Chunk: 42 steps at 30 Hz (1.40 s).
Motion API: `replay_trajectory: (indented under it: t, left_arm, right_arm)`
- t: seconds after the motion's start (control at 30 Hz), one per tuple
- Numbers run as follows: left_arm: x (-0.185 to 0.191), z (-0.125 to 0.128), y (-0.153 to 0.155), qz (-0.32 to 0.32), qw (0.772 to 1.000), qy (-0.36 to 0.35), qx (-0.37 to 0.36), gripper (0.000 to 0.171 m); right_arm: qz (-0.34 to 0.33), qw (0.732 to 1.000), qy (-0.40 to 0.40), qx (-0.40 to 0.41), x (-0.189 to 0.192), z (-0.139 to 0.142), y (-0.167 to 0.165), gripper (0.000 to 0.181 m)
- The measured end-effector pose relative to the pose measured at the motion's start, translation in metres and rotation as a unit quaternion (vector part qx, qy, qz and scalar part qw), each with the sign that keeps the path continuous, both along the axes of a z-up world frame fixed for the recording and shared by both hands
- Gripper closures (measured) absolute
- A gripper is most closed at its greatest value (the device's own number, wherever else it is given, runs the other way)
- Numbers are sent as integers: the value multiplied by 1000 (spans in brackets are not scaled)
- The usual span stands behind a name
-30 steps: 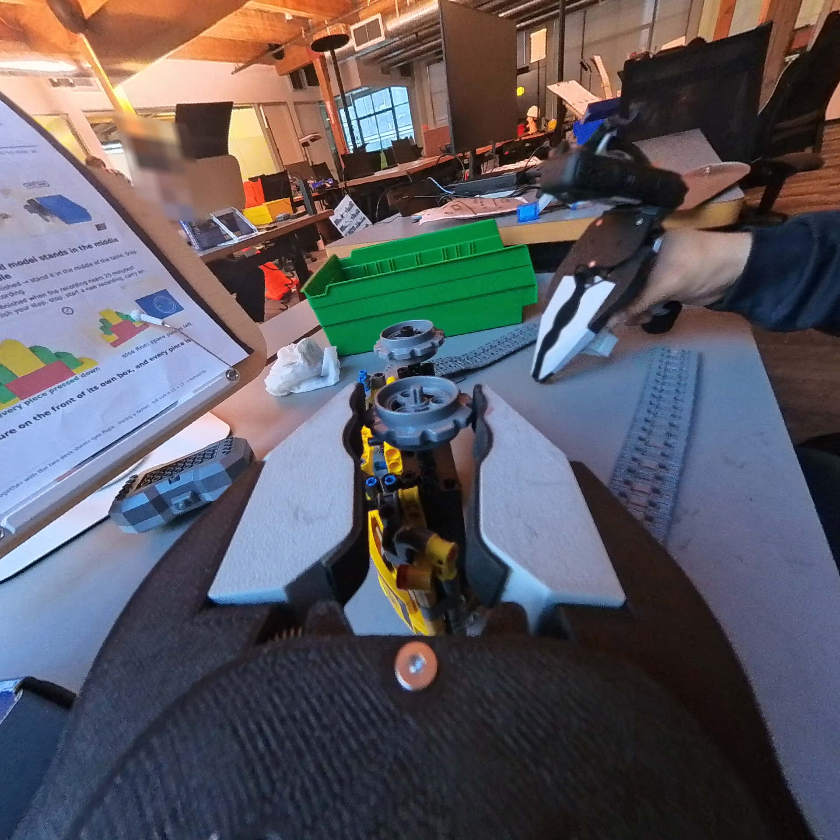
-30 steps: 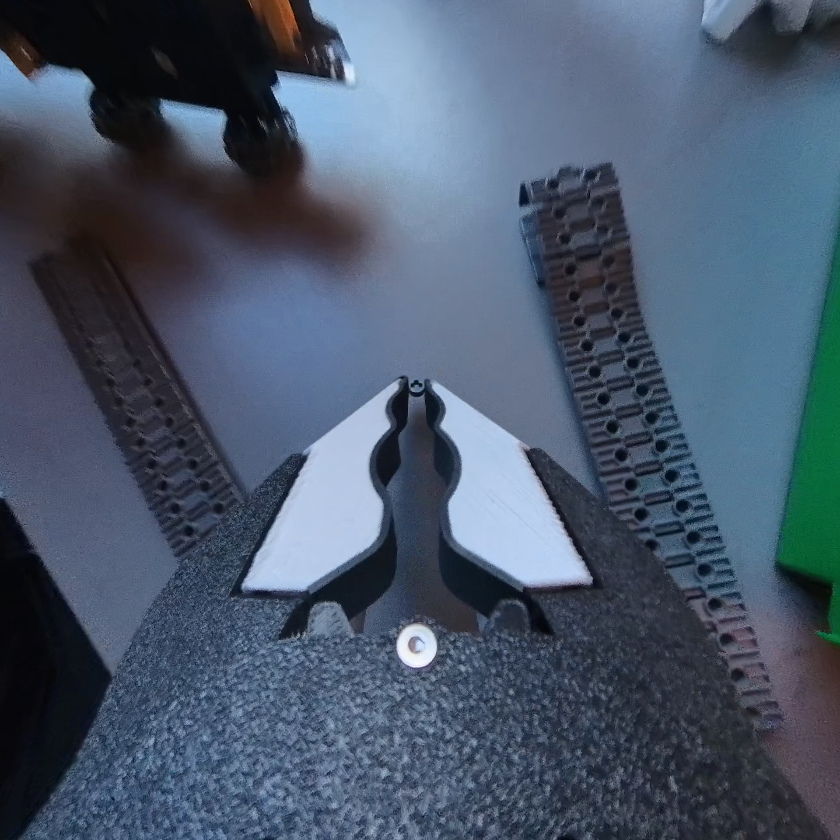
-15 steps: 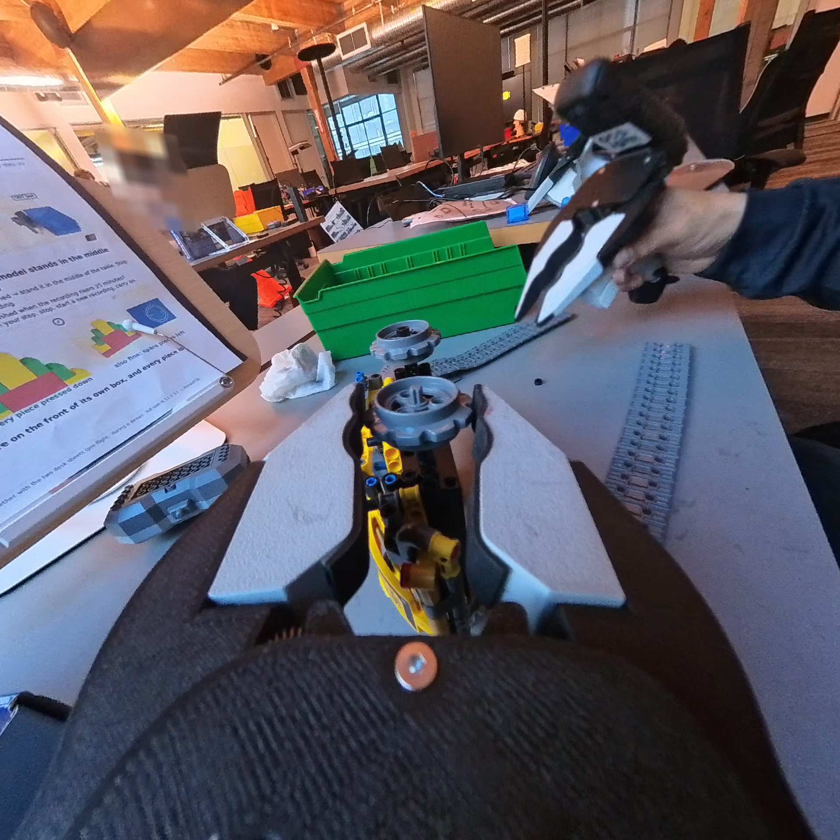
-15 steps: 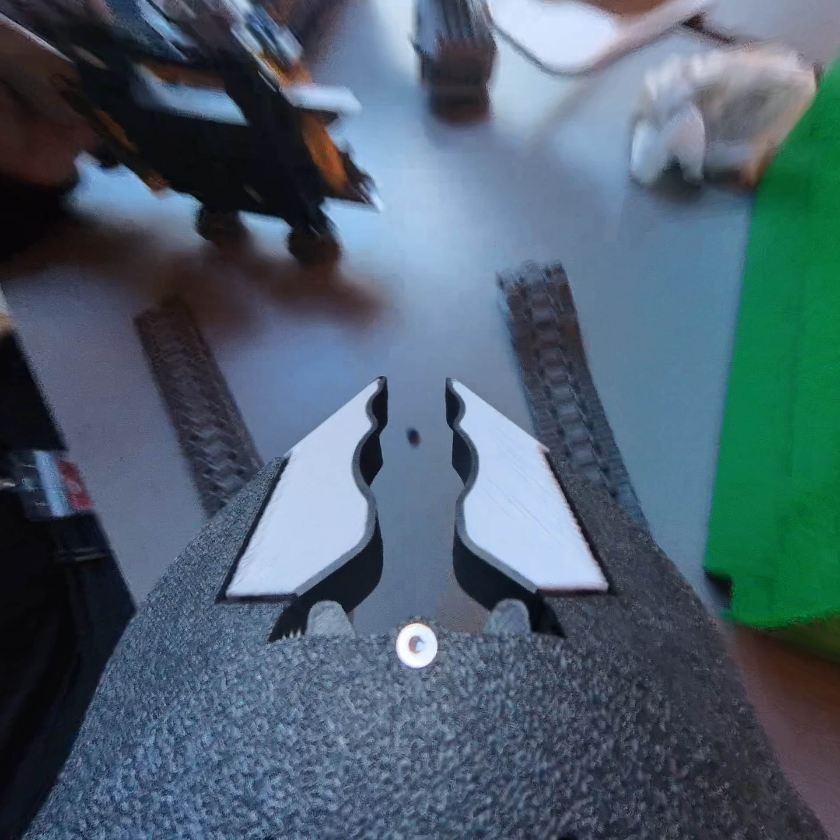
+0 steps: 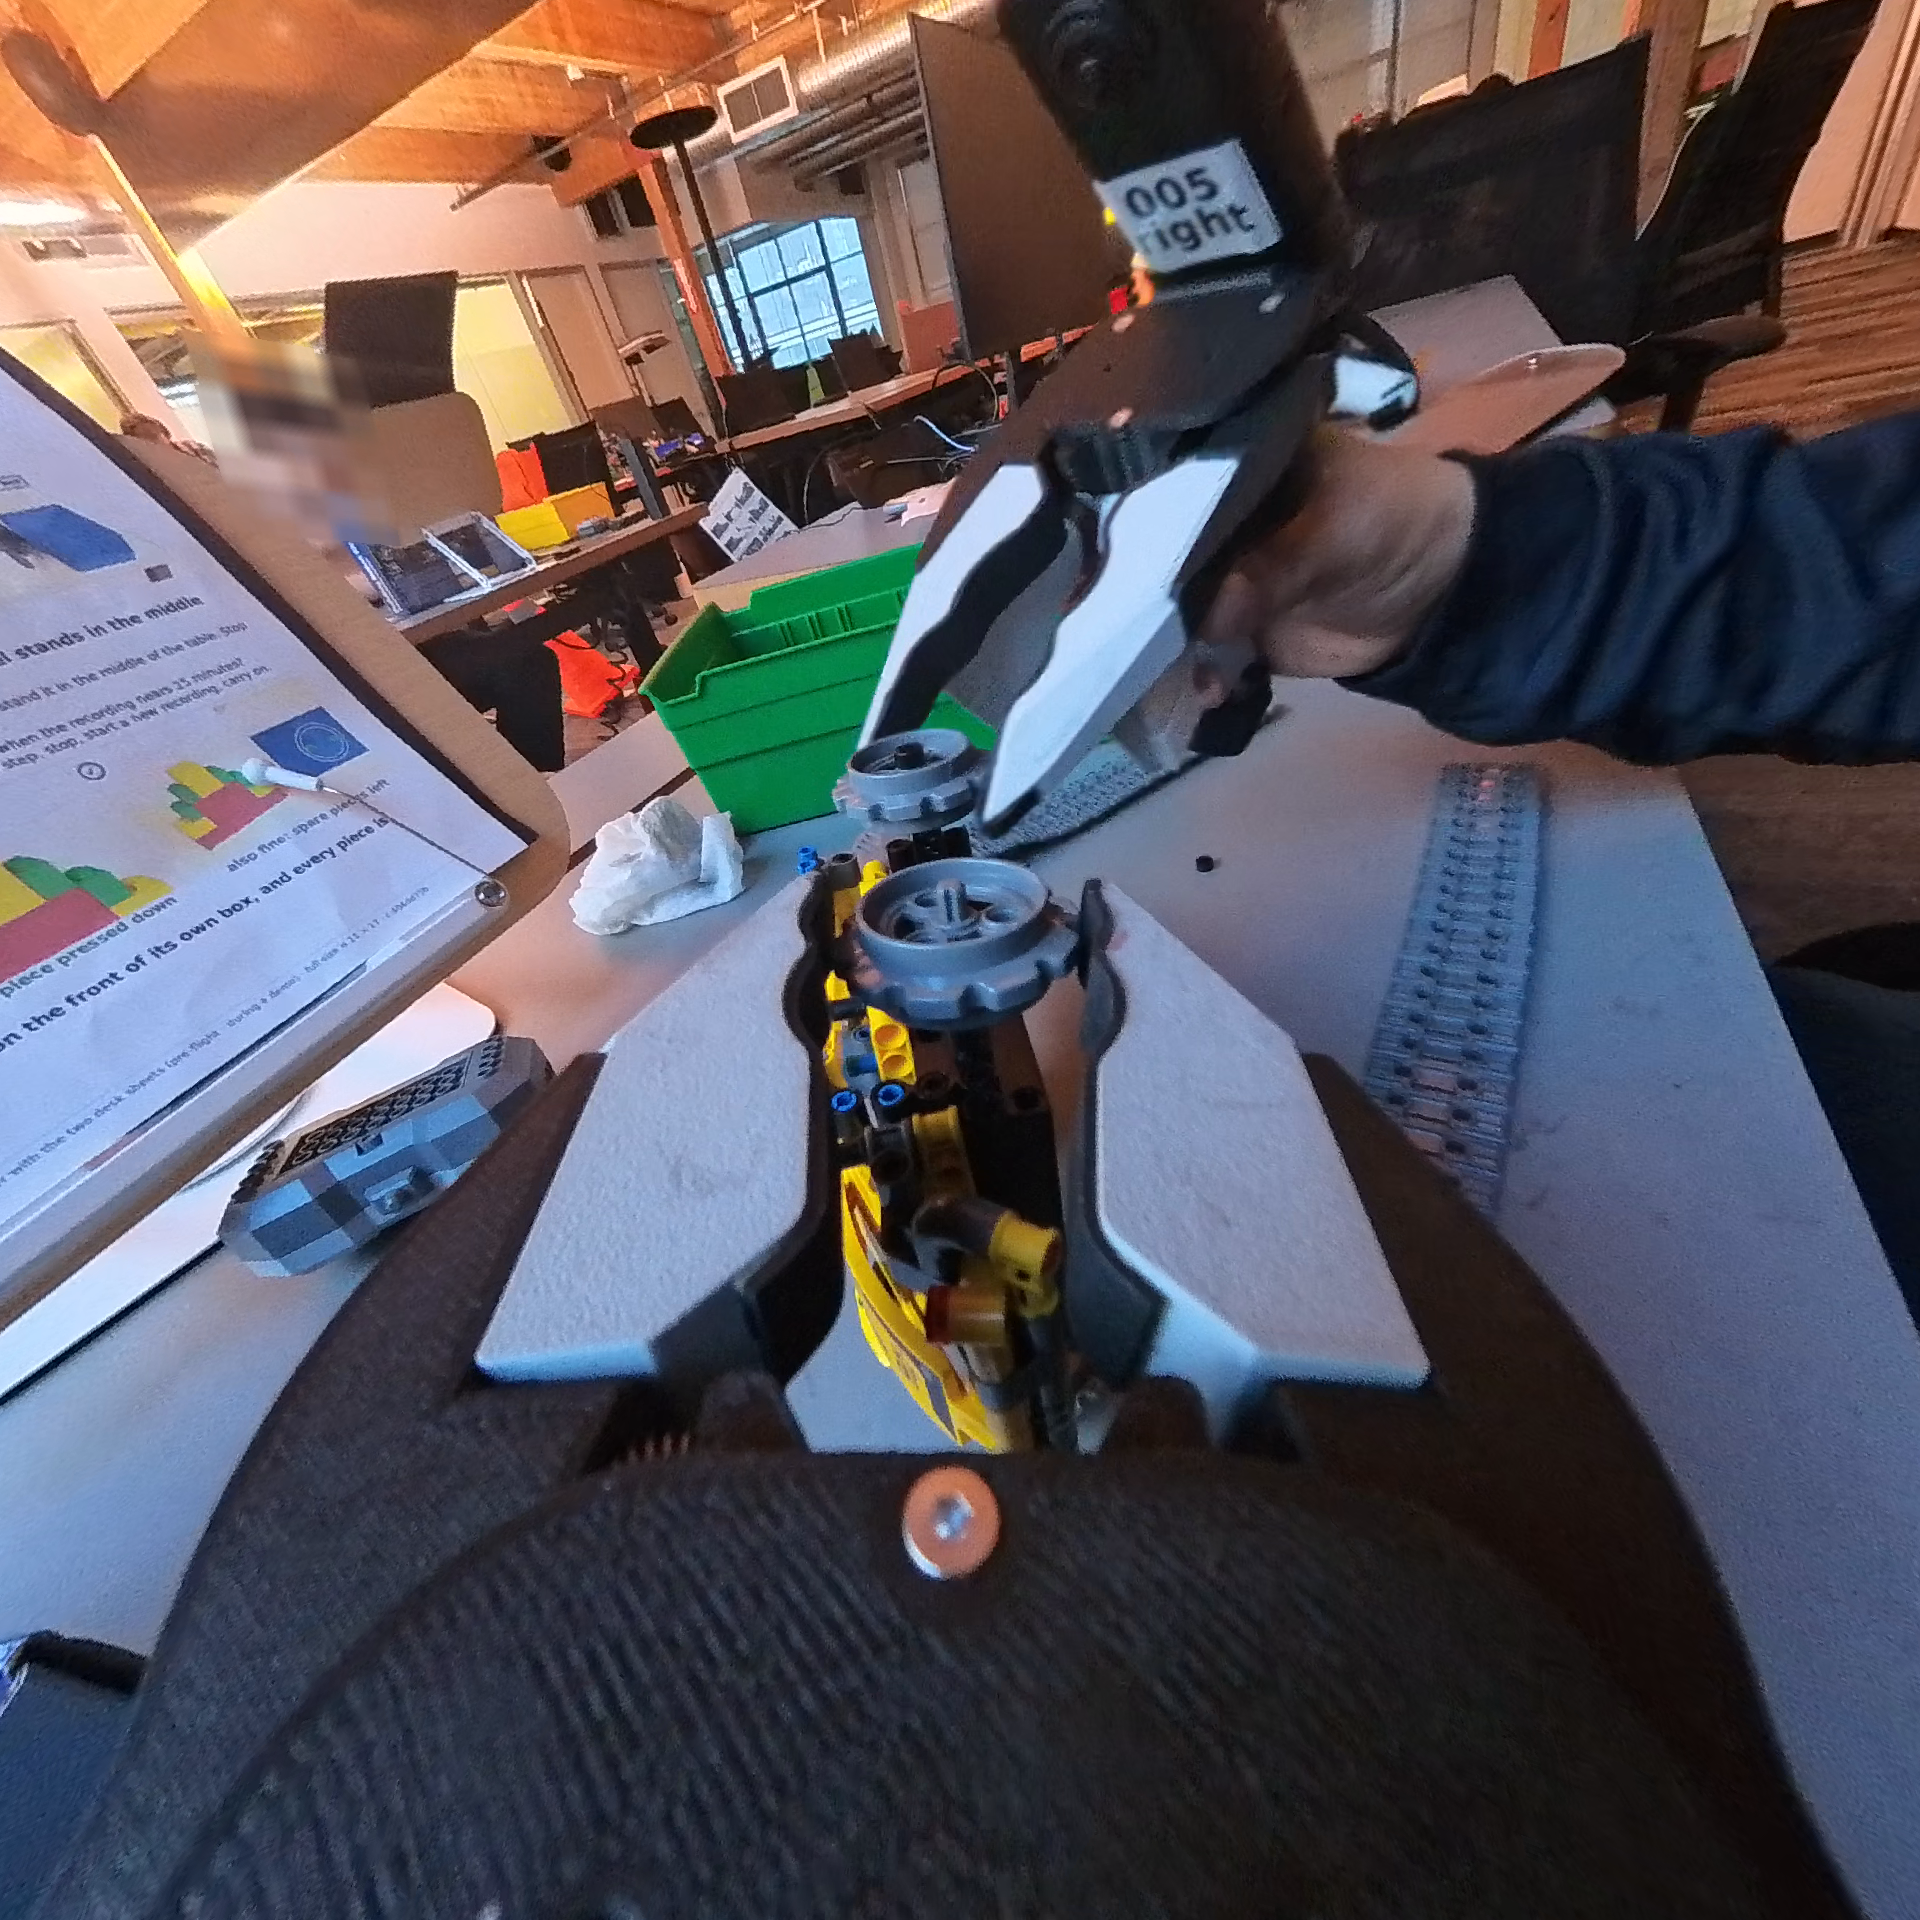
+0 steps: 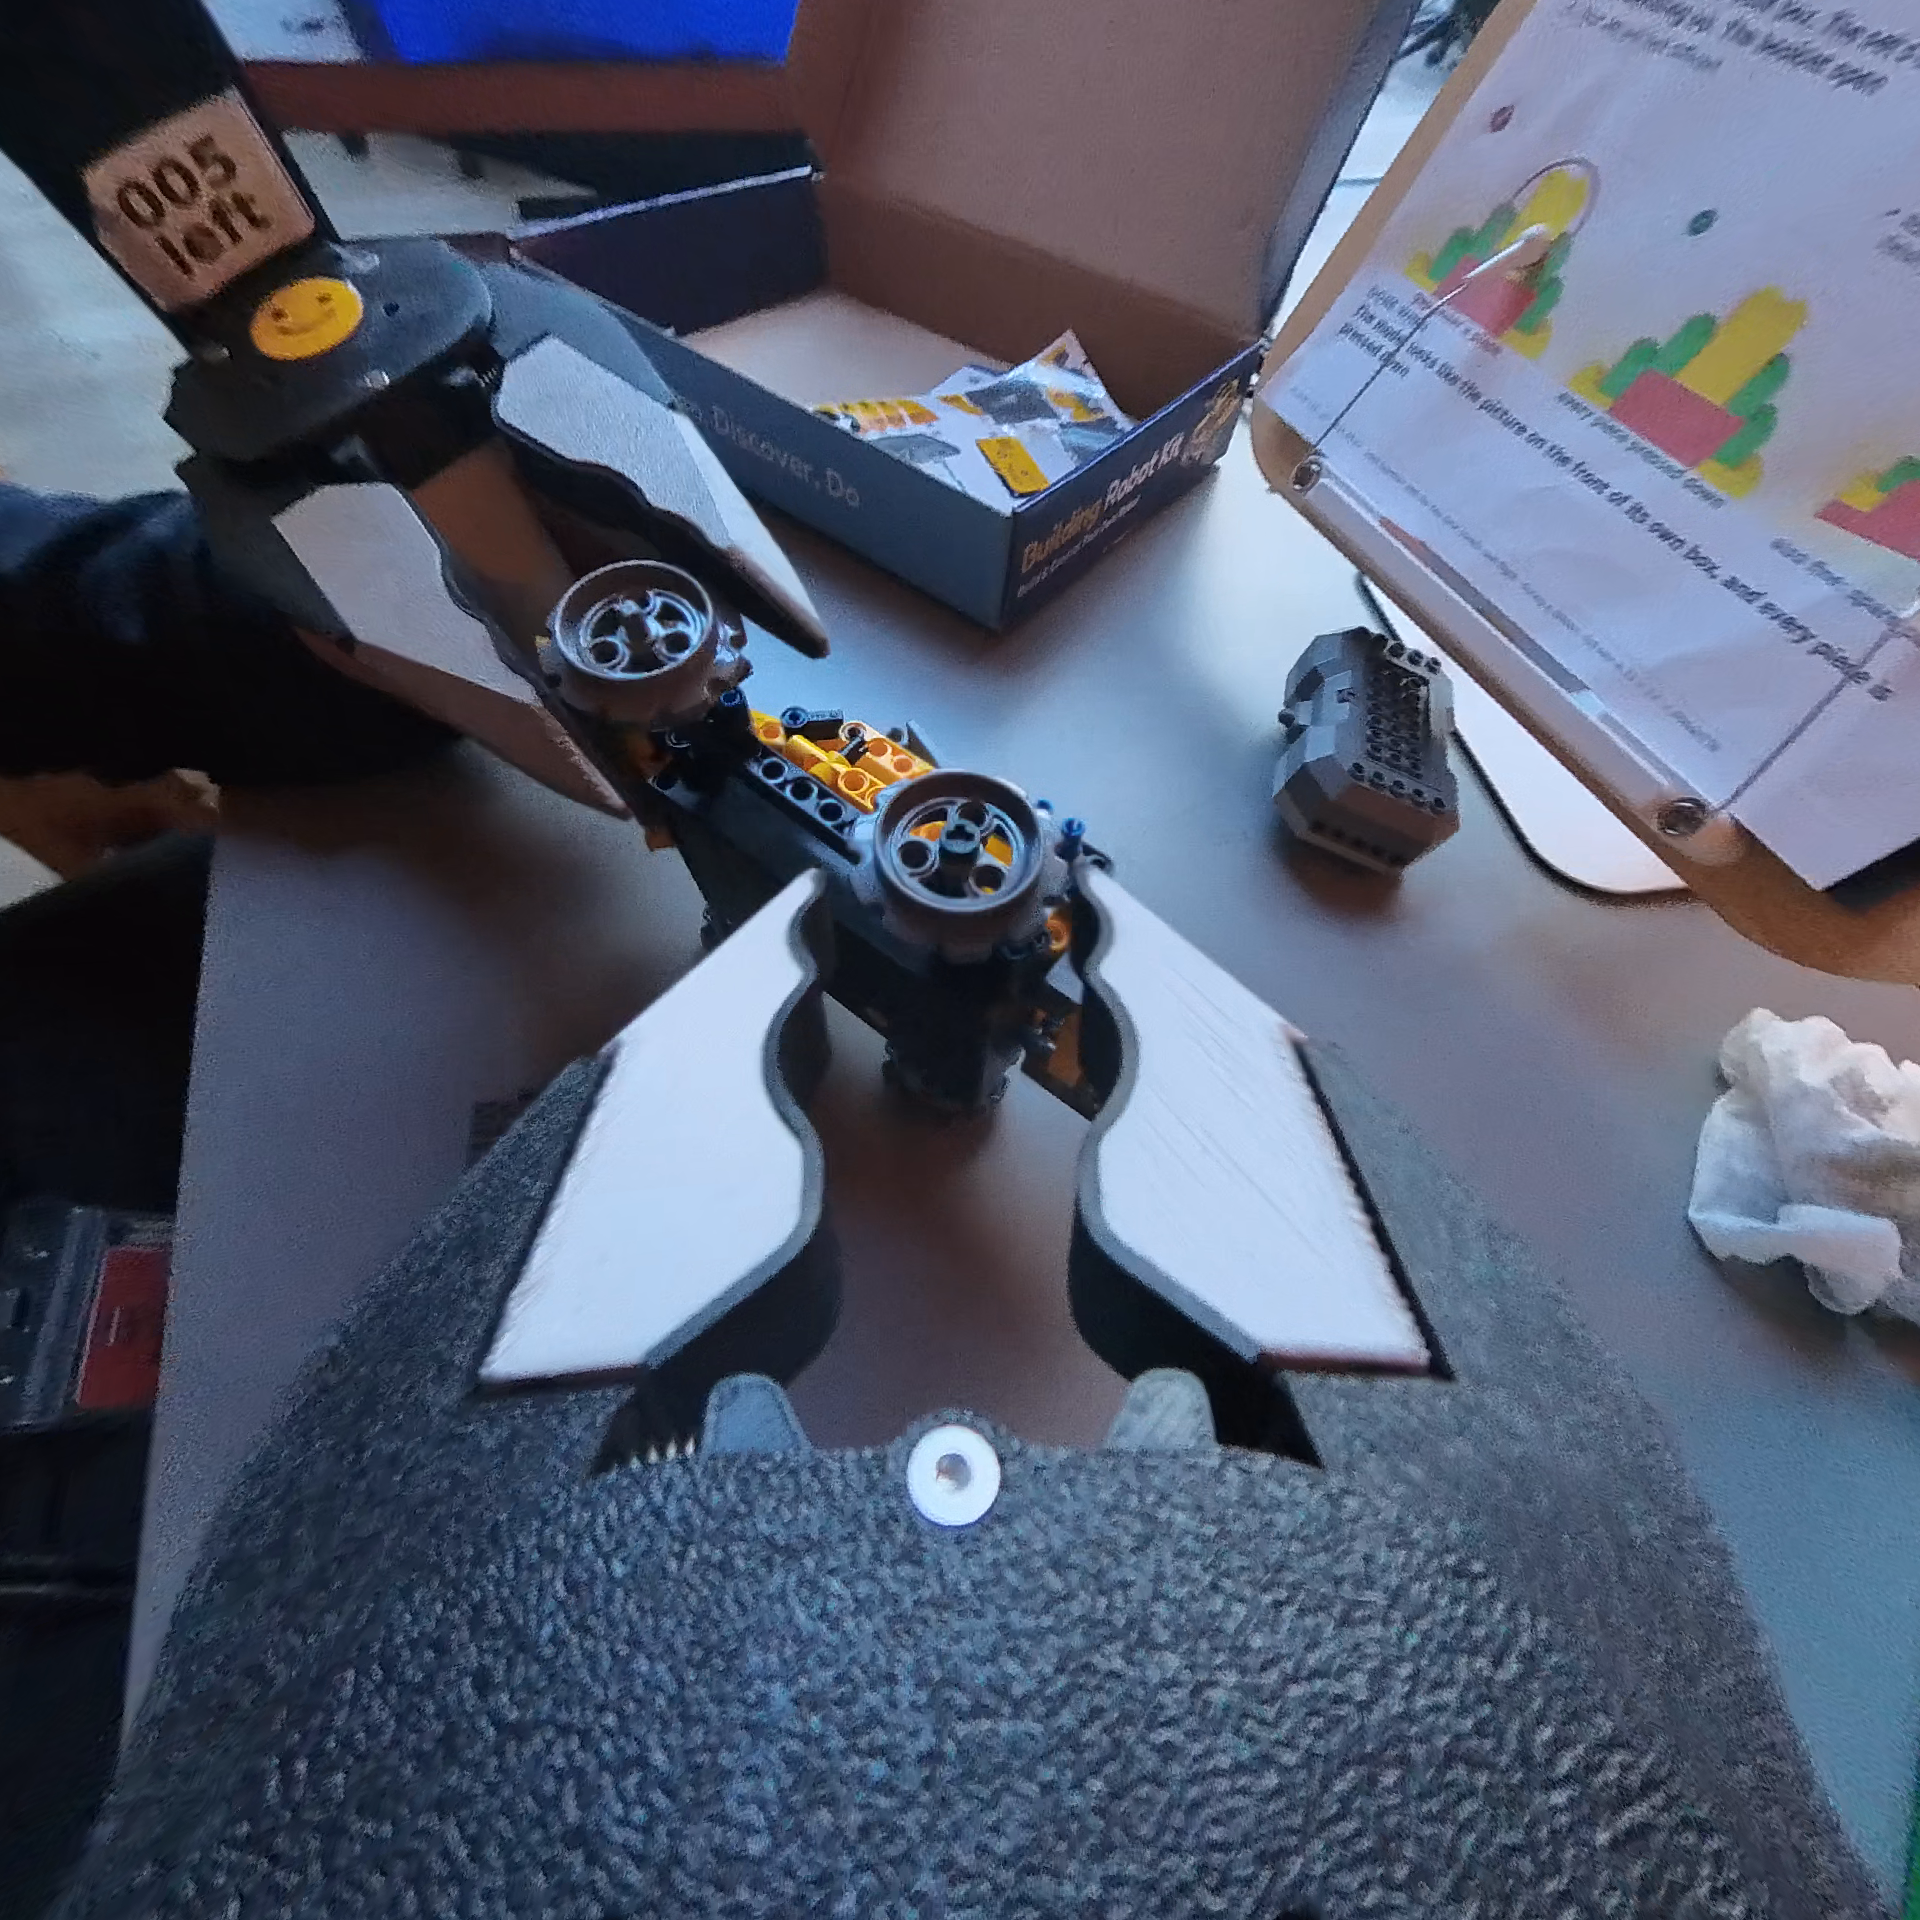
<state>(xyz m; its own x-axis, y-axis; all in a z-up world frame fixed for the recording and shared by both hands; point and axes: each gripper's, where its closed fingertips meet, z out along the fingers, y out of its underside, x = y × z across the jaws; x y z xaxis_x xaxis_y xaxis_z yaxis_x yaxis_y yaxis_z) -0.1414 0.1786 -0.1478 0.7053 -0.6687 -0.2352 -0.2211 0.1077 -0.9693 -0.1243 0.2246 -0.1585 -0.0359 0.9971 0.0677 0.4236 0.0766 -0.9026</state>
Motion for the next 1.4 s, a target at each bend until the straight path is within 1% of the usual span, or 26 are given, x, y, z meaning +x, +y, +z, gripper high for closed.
replay_trajectory:
  t: [0.03, 0.13, 0.27, 0.33, 0.4, 0.47, 0.53, 0.63, 0.7, 0.73, 0.8, 0.83, 0.9, 0.93, 1.0, 1.1, 1.13, 1.2, 1.27, 1.33, 1.4]
  left_arm:
    - [0, 0, 0, 0, 1000, 1, 0, 126]
    - [-2, 0, -3, 2, 1000, 0, -11, 126]
    - [-12, 15, -15, -19, 999, -39, -21, 130]
    - [-22, 20, -14, -5, 999, -36, -13, 130]
    - [-27, 21, -14, 3, 999, -46, -27, 132]
    - [-24, 24, -20, -6, 997, -64, -44, 131]
    - [-22, 25, -25, 2, 996, -65, -59, 131]
    - [-16, 30, -33, 18, 996, -42, -78, 127]
    - [-8, 35, -38, 21, 996, -23, -84, 123]
    - [-5, 37, -39, 28, 996, -9, -87, 125]
    - [2, 41, -40, 24, 995, 17, -93, 133]
    - [4, 48, -39, 17, 995, 26, -95, 136]
    - [2, 63, -30, 7, 994, 54, -94, 136]
    - [2, 65, -23, -2, 992, 81, -95, 137]
    - [2, 53, -6, -22, 984, 129, -119, 134]
    - [12, 25, 15, -69, 972, 158, -159, 133]
    - [16, 17, 19, -91, 968, 168, -164, 140]
    - [22, 4, 24, -139, 958, 185, -170, 133]
    - [24, -4, 27, -186, 946, 181, -192, 128]
    - [22, -8, 36, -205, 942, 177, -200, 124]
    - [23, -13, 41, -227, 936, 166, -210, 128]
  right_arm:
    - [-1, 1000, 0, 5, -2, -1, 1, 143]
    - [-10, 1000, 6, 2, -4, -1, -1, 144]
    - [-23, 1000, 18, 1, -2, 0, -6, 143]
    - [-37, 999, 22, 6, -2, 0, -6, 143]
    - [-57, 998, 30, 16, -4, -1, -3, 143]
    - [-72, 996, 45, 26, -4, -1, -2, 143]
    - [-81, 994, 63, 24, -4, -1, -3, 143]
    - [-82, 993, 82, 3, -2, -1, -6, 143]
    - [-71, 993, 90, 5, 2, -2, -10, 144]
    - [-64, 994, 91, 6, 4, -3, -12, 144]
    - [-50, 995, 90, 9, 9, -6, -16, 147]
    - [-44, 995, 89, 13, 12, -7, -18, 152]
    - [-36, 995, 87, 18, 15, -8, -20, 153]
    - [-36, 995, 85, 21, 16, -8, -20, 153]
    - [-31, 996, 80, 29, 17, -8, -19, 155]
    - [-20, 996, 77, 51, 17, -7, -17, 157]
    - [-16, 995, 80, 61, 16, -6, -16, 159]
    - [1, 994, 85, 68, 14, -6, -14, 160]
    - [22, 995, 83, 58, 12, -7, -11, 162]
    - [34, 995, 79, 47, 7, -7, -6, 163]
    - [44, 995, 75, 40, 2, -6, -1, 166]
